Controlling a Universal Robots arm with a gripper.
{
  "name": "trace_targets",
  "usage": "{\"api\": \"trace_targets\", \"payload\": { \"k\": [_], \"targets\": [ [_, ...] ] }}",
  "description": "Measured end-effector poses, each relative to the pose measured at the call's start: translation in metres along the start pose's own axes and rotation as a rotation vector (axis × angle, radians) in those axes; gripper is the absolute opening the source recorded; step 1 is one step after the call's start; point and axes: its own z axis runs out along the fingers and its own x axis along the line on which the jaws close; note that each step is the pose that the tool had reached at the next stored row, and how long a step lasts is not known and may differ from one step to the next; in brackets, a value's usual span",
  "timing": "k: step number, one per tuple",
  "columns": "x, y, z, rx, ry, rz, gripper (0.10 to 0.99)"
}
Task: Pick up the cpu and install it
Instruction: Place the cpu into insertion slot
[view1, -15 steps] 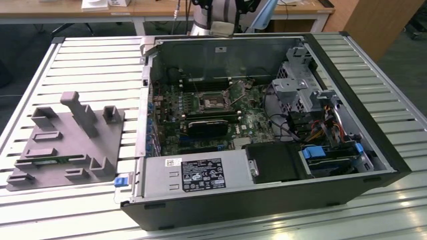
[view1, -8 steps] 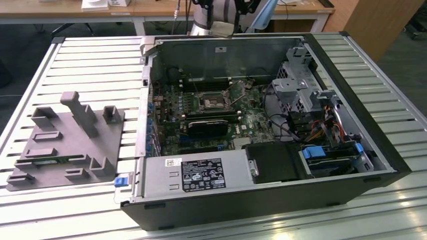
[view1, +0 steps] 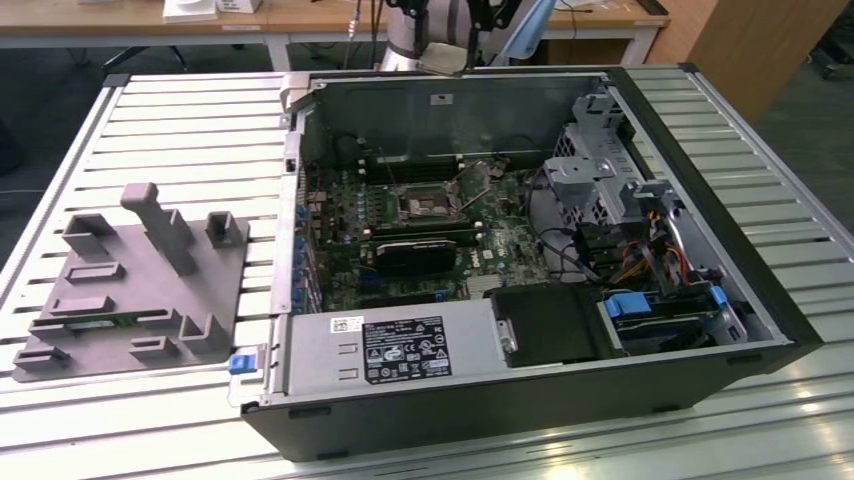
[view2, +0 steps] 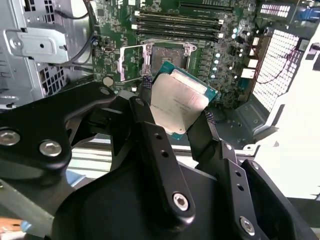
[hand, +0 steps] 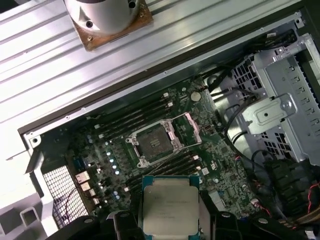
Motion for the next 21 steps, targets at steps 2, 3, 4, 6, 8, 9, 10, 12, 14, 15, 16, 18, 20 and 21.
{"api": "trace_targets", "payload": {
  "k": [2, 3, 4, 6, 8, 9, 10, 12, 14, 15, 16, 18, 20, 21],
  "targets": [
    [0.0000, 0.0000, 0.0001, 0.000, -0.0007, 0.020, 0.533],
    [0.0000, 0.0000, 0.0001, 0.000, -0.0010, 0.030, 0.533],
    [0.0000, 0.0000, 0.0001, 0.000, -0.0014, 0.039, 0.533],
    [0.0000, 0.0000, 0.0002, 0.001, -0.0020, 0.058, 0.533],
    [0.0000, 0.0000, 0.0003, 0.001, -0.0026, 0.075, 0.533],
    [0.0000, 0.0000, 0.0003, 0.001, -0.0030, 0.085, 0.533],
    [0.0000, 0.0000, 0.0004, 0.001, -0.0033, 0.094, 0.533],
    [0.0000, 0.0000, 0.0004, 0.001, -0.0039, 0.112, 0.533],
    [0.0000, 0.0000, 0.0005, 0.001, -0.0045, 0.129, 0.533],
    [0.0000, 0.0000, 0.0005, 0.001, -0.0048, 0.137, 0.533],
    [0.0000, 0.0000, 0.0006, 0.002, -0.0051, 0.146, 0.533],
    [0.0000, 0.0000, 0.0007, 0.002, -0.0057, 0.164, 0.533],
    [0.0000, 0.0000, 0.0007, 0.002, -0.0063, 0.181, 0.533],
    [0.0000, 0.0000, 0.0008, 0.002, -0.0066, 0.190, 0.533]
  ]
}}
